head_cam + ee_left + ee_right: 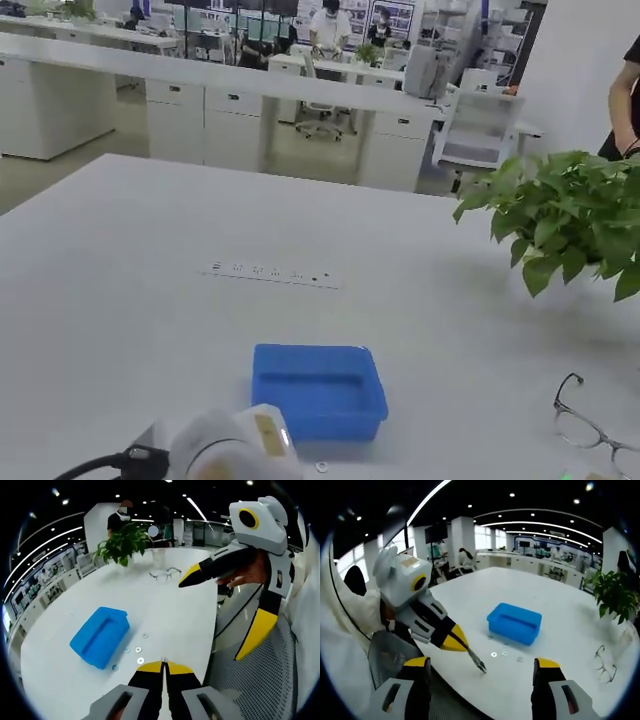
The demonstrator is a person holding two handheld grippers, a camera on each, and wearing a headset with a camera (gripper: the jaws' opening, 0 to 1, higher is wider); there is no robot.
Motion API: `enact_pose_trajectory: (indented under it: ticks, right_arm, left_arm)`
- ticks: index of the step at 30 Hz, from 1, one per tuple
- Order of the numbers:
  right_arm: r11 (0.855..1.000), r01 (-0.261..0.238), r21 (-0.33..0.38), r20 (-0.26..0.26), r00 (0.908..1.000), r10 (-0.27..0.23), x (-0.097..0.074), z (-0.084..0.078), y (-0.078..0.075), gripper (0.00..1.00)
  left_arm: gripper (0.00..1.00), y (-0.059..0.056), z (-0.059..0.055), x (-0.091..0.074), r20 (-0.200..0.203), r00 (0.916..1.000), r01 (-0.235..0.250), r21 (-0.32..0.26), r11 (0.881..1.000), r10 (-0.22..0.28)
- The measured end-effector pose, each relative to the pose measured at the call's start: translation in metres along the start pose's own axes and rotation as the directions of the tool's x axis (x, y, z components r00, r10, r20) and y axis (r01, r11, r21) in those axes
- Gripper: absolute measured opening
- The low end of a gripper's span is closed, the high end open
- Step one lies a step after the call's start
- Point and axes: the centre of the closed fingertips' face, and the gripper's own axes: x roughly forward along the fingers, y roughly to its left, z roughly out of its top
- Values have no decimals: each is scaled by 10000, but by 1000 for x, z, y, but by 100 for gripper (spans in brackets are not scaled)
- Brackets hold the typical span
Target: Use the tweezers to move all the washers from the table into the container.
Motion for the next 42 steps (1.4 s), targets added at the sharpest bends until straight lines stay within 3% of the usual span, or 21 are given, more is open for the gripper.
enact_pose_trajectory:
  ticks: [8, 12, 15, 17, 20, 24, 26, 27, 34, 39, 42]
  right_arm:
    - [9924, -1228, 62, 235, 9922, 1226, -1, 7, 27, 56]
    - [9802, -1930, -449, 84, 9810, 1936, 1, 12, 39, 44]
    - [9614, -2543, -1055, -40, 9669, 2553, 1, 20, 44, 33]
    - [9437, -2991, -1413, -283, 9541, 2982, 1, 24, 48, 25]
    - [9048, -3826, -1871, -605, 9238, 3781, -1, 31, 56, 19]
    - [8618, -4400, -2523, -1367, 8979, 4184, -5, 31, 61, 15]
    - [8362, -4722, -2788, -1585, 8814, 4449, -7, 32, 66, 13]
    - [8219, -4957, -2808, -1752, 8684, 4639, -9, 32, 70, 11]
    - [8004, -5147, -3074, -2195, 8568, 4667, -7, 27, 70, 9]
    - [7993, -5218, -2981, -2087, 8527, 4788, -6, 27, 69, 5]
    - [8036, -5349, -2611, -1981, 8444, 4977, -6, 26, 68, 4]
  left_arm:
    - [0, -3, 16, -27, 386, 9992, -50, 231, 9997, 41]
    - [0, -11, 30, -46, 701, 9972, 218, 498, 9985, -253]
    - [0, -19, 39, -58, 846, 9939, 647, 680, 9956, -703]
    - [0, -26, 45, -65, 893, 9894, 1073, 815, 9909, -1145]
    - [0, -35, 56, -73, 1112, 9764, 1772, 774, 9811, -1852]
    - [0, -41, 65, -80, 1176, 9651, 2233, 978, 9698, -2341]
    - [0, -43, 69, -83, 1115, 9611, 2397, 1171, 9638, -2526]
    - [0, -44, 71, -84, 1092, 9600, 2432, 1309, 9611, -2578]
    - [0, -48, 72, -87, 764, 9572, 2607, 1921, 9461, -2793]
    - [0, -50, 71, -89, 668, 9552, 2706, 1982, 9421, -2885]
    - [0, -51, 70, -89, 680, 9557, 2665, 2134, 9399, -2864]
